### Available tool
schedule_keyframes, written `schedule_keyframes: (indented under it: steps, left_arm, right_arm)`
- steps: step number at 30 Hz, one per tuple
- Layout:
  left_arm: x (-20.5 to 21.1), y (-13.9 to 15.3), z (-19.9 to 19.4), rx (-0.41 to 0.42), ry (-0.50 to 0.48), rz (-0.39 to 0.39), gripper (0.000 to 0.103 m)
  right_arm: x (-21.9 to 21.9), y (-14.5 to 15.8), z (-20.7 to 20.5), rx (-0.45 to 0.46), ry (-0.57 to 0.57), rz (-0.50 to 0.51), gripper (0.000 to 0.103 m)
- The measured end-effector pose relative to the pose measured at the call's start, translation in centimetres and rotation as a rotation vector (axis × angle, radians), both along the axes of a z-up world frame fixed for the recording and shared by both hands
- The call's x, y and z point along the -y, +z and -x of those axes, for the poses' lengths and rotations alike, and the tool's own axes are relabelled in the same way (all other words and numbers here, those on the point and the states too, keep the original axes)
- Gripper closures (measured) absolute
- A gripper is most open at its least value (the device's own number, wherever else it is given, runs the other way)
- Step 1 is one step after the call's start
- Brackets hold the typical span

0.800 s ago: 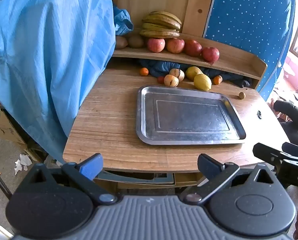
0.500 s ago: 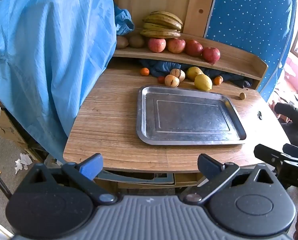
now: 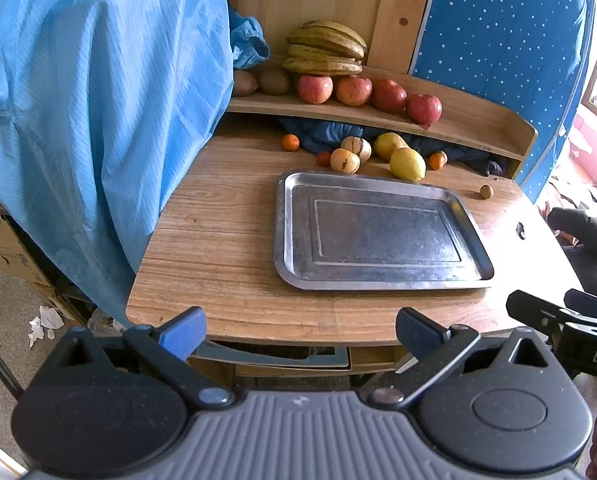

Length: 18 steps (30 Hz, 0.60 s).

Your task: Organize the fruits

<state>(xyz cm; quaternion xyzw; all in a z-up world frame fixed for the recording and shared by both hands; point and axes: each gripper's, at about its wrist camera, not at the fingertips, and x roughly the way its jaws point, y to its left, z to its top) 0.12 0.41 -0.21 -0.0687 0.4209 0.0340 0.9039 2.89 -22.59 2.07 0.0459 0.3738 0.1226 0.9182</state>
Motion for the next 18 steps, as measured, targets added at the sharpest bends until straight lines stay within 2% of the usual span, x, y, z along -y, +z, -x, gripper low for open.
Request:
schedule_keyframes:
  steps: [18]
  left_arm:
    - [-0.11, -0.47, -0.03, -0.014, -0.002, -0.001, 0.000]
  right_arm:
    - [-0.19, -0.67, -0.34, -0.020, 0.008, 0.000, 0.000]
